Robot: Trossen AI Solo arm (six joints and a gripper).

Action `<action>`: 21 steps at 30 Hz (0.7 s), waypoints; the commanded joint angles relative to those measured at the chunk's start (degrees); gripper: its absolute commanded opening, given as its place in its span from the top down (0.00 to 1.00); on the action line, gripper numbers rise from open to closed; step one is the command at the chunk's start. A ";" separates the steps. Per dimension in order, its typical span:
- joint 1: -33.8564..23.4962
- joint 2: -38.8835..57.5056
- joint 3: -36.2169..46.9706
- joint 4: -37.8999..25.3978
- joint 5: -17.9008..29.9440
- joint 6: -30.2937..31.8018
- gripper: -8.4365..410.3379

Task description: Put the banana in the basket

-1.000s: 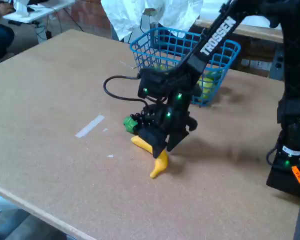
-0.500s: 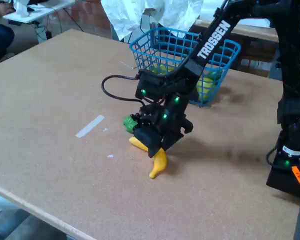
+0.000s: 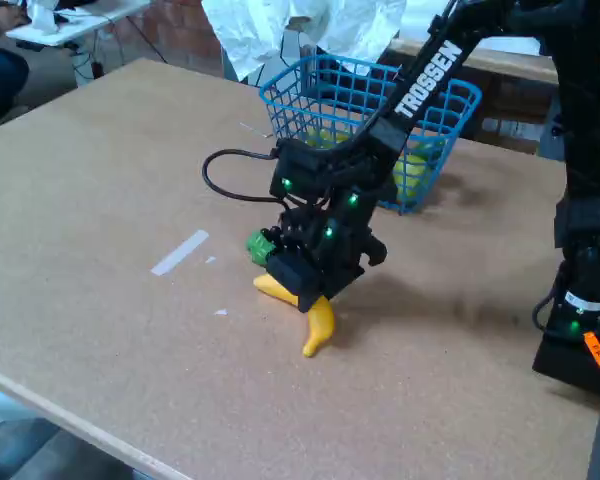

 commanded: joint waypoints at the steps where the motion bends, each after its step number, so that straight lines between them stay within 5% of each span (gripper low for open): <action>1: 0.02 -5.60 0.00 0.15 0.68 -1.16 0.98; 16: 0.66 -34.95 0.00 0.83 1.68 -13.44 0.98; 21: 0.66 -43.32 0.00 0.76 11.32 -21.73 0.98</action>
